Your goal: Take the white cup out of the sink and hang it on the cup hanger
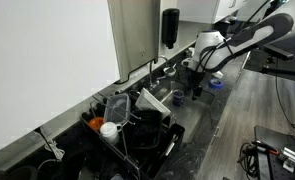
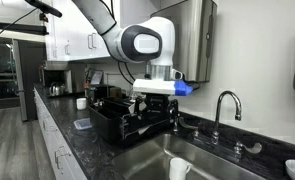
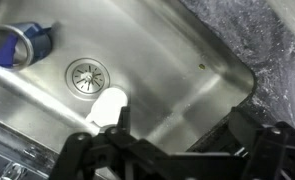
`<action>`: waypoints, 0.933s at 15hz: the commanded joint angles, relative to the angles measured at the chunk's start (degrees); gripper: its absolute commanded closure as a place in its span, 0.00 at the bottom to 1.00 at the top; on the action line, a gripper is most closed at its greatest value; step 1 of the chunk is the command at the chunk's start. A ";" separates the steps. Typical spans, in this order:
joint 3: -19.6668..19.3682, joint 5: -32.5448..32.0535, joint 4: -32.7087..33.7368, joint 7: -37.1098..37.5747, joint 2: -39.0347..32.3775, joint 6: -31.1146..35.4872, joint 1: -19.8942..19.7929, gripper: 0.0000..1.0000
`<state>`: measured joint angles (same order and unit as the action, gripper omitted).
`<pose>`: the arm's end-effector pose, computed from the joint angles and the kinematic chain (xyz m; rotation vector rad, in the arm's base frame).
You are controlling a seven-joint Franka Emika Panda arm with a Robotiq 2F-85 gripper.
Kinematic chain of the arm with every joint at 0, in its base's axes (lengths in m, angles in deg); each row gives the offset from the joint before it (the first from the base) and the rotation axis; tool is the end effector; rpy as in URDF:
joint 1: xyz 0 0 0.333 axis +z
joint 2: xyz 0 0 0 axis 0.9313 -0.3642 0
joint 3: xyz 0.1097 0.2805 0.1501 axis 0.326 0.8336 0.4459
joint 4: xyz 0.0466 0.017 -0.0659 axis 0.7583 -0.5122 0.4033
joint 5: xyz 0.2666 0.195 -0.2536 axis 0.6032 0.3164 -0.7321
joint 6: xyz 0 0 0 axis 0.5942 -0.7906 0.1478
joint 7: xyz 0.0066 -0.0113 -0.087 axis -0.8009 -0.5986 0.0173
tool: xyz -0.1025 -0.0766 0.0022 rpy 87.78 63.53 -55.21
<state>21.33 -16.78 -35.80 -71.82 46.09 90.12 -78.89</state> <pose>0.5934 -0.1629 0.2708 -2.9780 -0.8933 -0.0829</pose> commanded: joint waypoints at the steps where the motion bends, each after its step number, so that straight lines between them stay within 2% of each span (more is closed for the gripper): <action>1: 4.28 4.27 4.33 -11.88 -6.54 4.09 -4.26 0.00; 5: 6.73 3.88 6.61 -18.82 -11.59 4.31 -5.97 0.00; 6: 5.49 2.66 4.52 -14.74 -8.75 3.64 -4.81 0.00; 9: 6.23 2.60 5.79 -16.33 -11.22 3.75 -5.19 0.00; 14: 6.28 2.60 6.37 -16.43 -11.39 3.75 -5.26 0.00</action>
<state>26.91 -13.60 -29.47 -88.65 34.69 93.92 -83.48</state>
